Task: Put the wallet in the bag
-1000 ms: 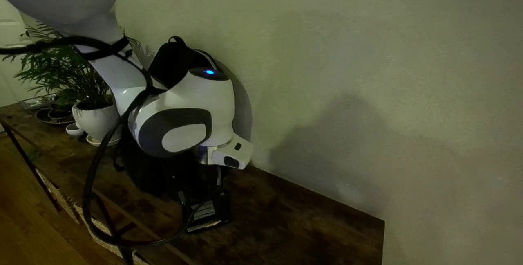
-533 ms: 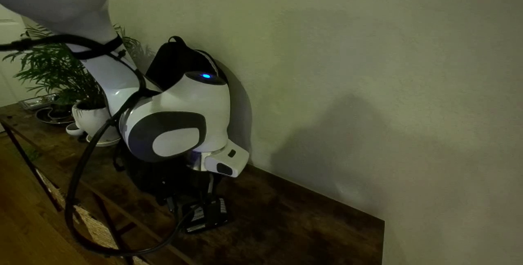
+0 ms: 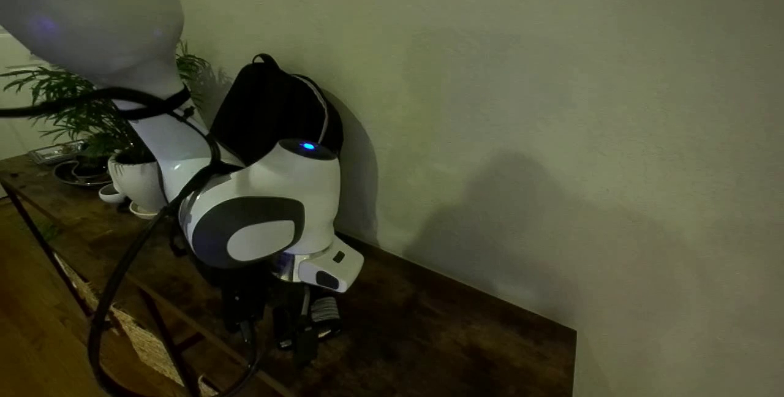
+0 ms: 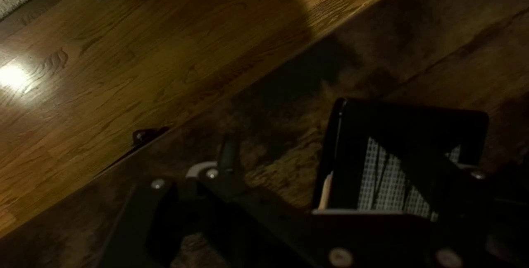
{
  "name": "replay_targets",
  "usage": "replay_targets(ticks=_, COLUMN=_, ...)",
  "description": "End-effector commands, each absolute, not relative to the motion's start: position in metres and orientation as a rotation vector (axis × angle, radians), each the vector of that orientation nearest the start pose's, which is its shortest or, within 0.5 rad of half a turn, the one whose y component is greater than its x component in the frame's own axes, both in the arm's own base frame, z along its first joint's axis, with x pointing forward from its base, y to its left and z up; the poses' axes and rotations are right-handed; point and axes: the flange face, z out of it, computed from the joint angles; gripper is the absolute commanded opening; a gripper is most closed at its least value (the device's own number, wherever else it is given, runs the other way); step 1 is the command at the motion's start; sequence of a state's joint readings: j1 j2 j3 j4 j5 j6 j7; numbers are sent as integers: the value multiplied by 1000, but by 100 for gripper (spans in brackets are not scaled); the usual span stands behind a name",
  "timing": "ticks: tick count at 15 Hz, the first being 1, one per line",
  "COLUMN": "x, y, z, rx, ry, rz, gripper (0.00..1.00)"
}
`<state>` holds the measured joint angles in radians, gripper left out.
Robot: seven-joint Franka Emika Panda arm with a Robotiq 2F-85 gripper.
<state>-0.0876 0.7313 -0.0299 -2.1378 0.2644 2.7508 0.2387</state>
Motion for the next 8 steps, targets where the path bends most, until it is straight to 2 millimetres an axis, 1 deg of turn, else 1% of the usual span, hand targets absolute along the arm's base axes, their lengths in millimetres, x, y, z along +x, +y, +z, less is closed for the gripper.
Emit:
replay_targets(ticks=1, x=528, y=-73, z=40, rx=-2936, ry=917, rz=185, gripper=100)
replay_targets(ticks=3, x=531, y=-74, z=39, rx=-2927, ry=918, rz=176, gripper=100)
replay_targets(ticks=8, x=541, y=-72, z=52, rx=-2910, ry=925, rz=105, gripper=100)
